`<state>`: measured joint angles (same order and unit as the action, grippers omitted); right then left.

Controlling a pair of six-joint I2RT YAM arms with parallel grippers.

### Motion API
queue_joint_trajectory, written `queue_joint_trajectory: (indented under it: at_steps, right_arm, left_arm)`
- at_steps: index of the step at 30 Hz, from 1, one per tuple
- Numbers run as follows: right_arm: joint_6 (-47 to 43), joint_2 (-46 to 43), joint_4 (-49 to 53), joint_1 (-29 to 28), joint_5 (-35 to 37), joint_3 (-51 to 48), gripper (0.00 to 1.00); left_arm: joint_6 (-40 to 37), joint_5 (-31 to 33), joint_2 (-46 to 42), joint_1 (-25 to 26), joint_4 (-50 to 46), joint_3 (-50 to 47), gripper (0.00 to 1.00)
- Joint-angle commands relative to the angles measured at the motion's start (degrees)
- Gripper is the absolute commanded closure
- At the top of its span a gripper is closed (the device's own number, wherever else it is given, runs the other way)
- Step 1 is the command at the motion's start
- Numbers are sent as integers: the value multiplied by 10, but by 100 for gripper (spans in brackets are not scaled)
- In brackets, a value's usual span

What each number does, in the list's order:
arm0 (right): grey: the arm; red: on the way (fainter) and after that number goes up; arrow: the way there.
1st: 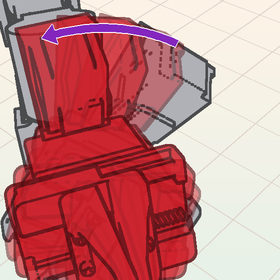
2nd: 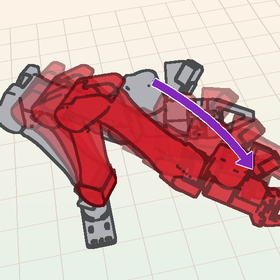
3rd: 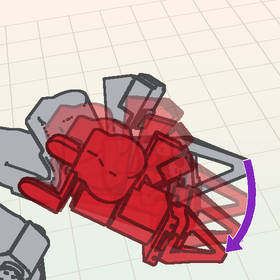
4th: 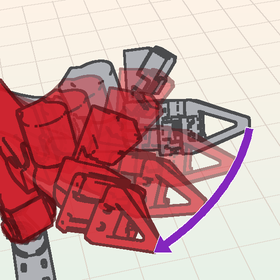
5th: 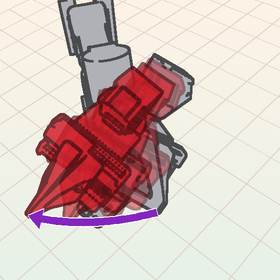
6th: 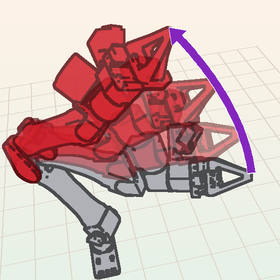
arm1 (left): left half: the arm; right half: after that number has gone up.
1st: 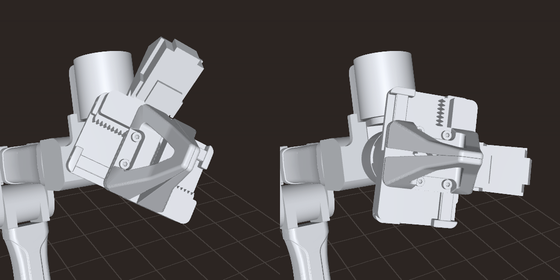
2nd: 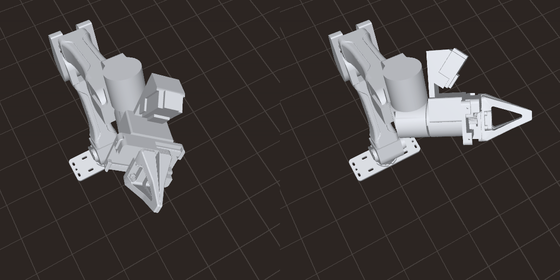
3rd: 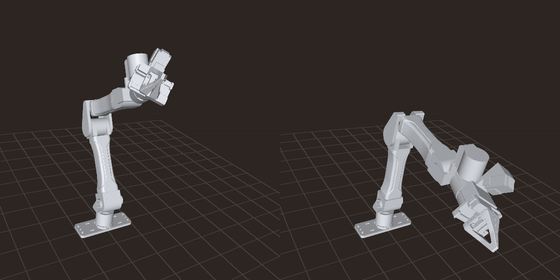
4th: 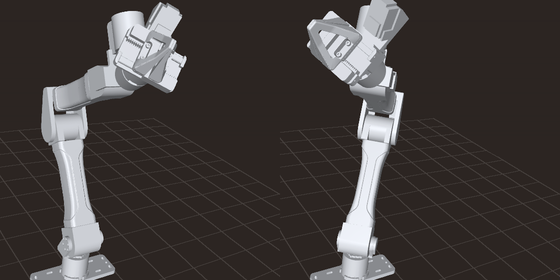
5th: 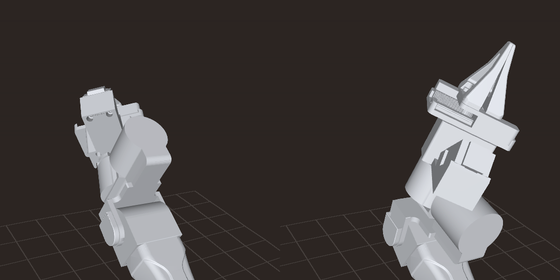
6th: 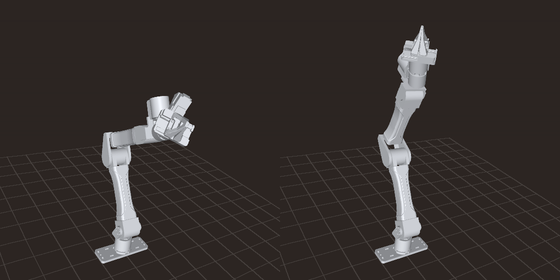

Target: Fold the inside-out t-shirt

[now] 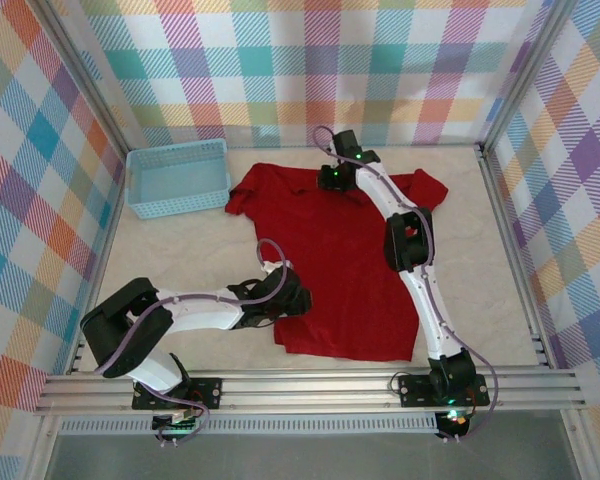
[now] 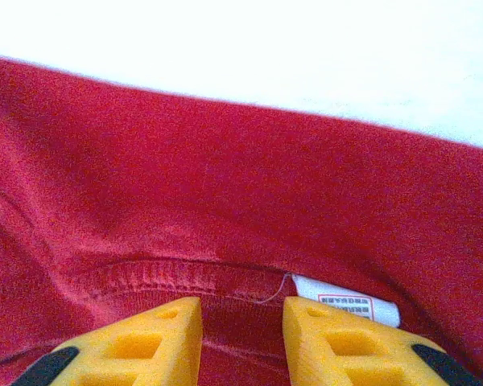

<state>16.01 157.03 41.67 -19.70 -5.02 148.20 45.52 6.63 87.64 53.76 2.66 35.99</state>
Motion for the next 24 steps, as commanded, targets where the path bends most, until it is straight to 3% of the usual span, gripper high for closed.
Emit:
queue_joint_trajectory:
  at_steps: [1, 9, 15, 19, 24]
  right_arm:
    - [15, 24, -34, 26, 9, 43, 64]
    - [28, 30, -103, 65, -11, 94, 57]
    - [-9, -47, -42, 65, -32, 71, 57]
    - [-28, -166, -22, 53, -37, -75, 59]
    - [-32, -380, -60, 24, 10, -370, 53]
  left_arm:
    - [29, -38, 13, 19, -128, -59, 41]
    - [38, -25, -43, 22, -148, -84, 40]
    - [35, -5, -64, 22, -172, -66, 39]
    - [13, 17, -61, 21, -201, -21, 39]
    - [-24, 52, -71, 1, -232, 31, 37]
